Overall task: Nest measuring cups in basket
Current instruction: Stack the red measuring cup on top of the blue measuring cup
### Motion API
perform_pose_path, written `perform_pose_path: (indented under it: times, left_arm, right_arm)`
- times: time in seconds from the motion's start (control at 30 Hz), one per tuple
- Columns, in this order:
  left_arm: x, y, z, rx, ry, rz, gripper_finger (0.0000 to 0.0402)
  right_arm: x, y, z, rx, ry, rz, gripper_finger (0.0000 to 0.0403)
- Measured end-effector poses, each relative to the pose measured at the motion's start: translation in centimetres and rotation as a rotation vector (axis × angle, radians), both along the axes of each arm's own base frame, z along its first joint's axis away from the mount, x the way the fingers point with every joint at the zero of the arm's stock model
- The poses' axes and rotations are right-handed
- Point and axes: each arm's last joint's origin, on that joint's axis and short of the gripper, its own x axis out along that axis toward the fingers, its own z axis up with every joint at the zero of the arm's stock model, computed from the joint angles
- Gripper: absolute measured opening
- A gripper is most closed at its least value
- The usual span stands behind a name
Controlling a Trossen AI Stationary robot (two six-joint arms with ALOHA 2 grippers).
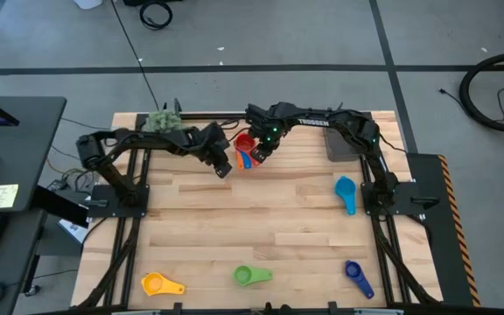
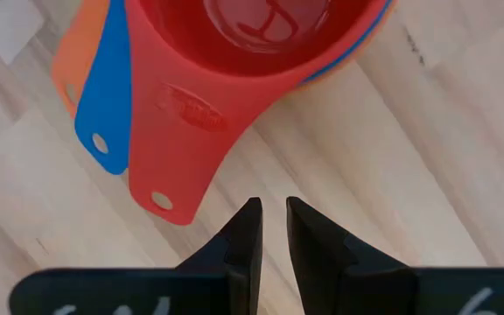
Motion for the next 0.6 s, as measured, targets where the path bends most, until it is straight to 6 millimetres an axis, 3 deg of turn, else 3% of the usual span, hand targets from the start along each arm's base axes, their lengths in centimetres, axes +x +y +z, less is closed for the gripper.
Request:
perform_pose_path:
  times: [0.23, 0.6]
  left_arm:
    - [1.3, 0.7, -2.3, 0.000, 0.021, -0.026, 0.0101]
    - [3.4, 1.6, -0.2, 0.043, -0.084, -0.066, 0.0101]
  right_arm:
    - [0.0, 0.0, -0.2, 0.000, -0.005, 0.000, 0.0061]
    - [1.1, 0.1, 0.2, 0.035, -0.139, 0.029, 0.0061]
